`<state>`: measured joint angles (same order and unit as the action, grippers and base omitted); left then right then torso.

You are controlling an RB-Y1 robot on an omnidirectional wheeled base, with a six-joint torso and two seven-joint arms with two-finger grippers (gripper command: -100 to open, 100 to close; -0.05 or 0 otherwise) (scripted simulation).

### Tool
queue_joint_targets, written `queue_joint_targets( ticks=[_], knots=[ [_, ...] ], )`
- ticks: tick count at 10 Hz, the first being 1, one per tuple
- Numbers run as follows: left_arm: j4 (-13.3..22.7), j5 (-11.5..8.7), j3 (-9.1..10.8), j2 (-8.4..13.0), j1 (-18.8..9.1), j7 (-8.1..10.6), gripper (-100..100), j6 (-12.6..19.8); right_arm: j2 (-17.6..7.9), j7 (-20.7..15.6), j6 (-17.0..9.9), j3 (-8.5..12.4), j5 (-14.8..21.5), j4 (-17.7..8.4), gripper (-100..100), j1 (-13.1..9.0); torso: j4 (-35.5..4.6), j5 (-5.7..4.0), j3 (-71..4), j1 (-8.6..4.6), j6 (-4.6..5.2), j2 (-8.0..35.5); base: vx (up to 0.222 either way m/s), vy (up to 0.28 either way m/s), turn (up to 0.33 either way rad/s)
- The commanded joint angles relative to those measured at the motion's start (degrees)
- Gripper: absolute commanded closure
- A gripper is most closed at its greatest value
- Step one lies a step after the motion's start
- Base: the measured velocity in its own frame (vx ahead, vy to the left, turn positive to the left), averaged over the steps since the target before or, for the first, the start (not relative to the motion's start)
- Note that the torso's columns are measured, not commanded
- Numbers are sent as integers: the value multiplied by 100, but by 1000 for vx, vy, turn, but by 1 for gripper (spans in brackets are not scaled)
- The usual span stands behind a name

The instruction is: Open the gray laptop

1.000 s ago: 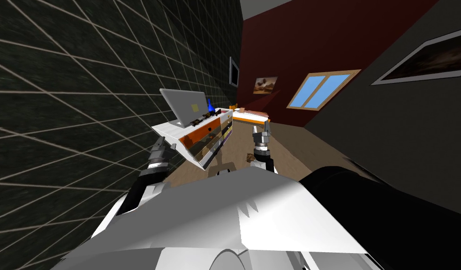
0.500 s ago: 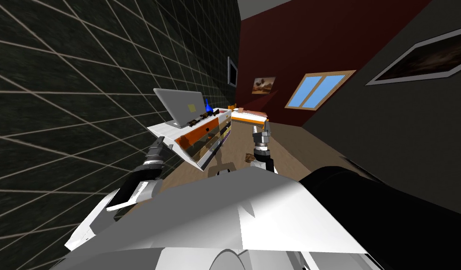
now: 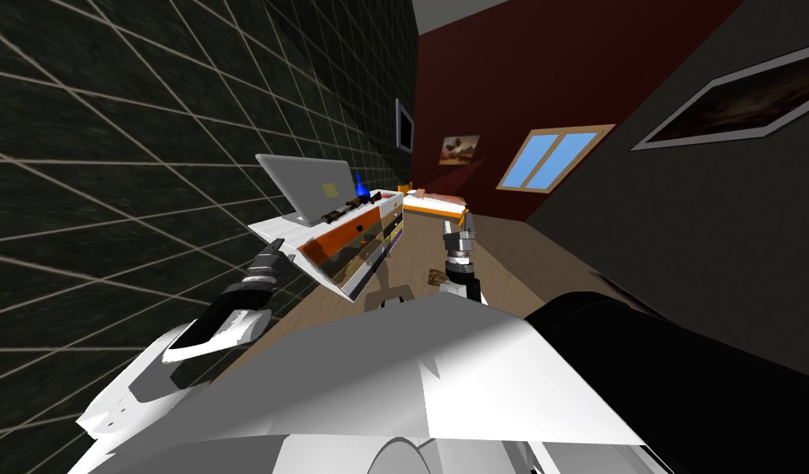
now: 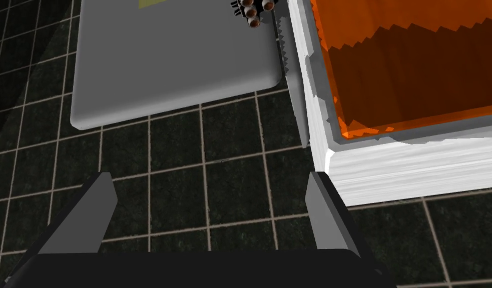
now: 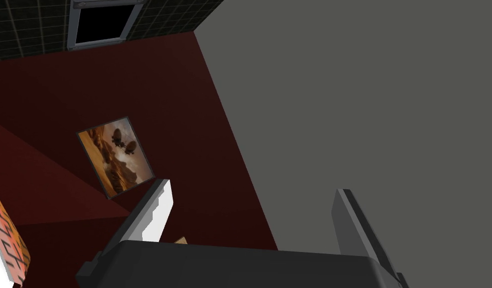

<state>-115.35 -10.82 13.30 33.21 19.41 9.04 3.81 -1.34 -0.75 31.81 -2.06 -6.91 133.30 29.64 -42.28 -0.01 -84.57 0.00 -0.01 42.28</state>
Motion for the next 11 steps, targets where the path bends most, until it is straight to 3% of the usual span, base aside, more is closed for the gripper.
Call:
queue_joint_targets(
  ticks=[1, 4, 6, 7, 8, 9, 10, 11],
  knots=[
    [175, -68, 154, 420, -110, 88, -100, 446, 0, 0, 0, 0, 0, 0, 0, 0, 0, 0, 1, -3, 2, 0, 3, -53, -30],
    [592, -185, 396, 939, -392, 245, -100, 1010, 0, 0, 0, 0, 0, 0, 0, 0, 0, 1, 0, 2, 1, -1, 14, -58, -52],
    [592, -185, 396, 1103, -392, 245, -100, 1089, 0, 0, 0, 0, 0, 0, 0, 0, 0, 0, 0, 1, 0, 0, 12, -37, -11],
    [816, -244, 515, 1341, -539, 333, -100, 1369, 0, 0, 0, 0, 0, 0, 0, 0, -1, 4, 3, 10, 0, 4, 12, -49, -74],
    [816, -244, 515, 1438, -539, 333, -100, 1412, 0, 0, 0, 0, 0, 0, 0, 0, -1, 1, 1, -1, 3, 1, 16, -50, -42],
    [1050, -304, 632, 1686, -688, 429, -100, 1600, 0, 0, 0, 0, 0, 0, 0, 0, 0, -1, 0, -3, 1, -1, 29, -58, -73],
    [1050, -304, 632, 1766, -688, 429, -100, 1734, 0, 0, 0, 0, 0, 0, 0, 0, 1, -1, -3, -6, 3, -5, 24, -48, -37],
    [1268, -364, 745, 1975, -840, 531, -100, 1922, 0, 0, 0, 0, 0, 0, 0, 0, 1, 1, -1, 0, 0, -2, 34, -55, -88]
  ],
)
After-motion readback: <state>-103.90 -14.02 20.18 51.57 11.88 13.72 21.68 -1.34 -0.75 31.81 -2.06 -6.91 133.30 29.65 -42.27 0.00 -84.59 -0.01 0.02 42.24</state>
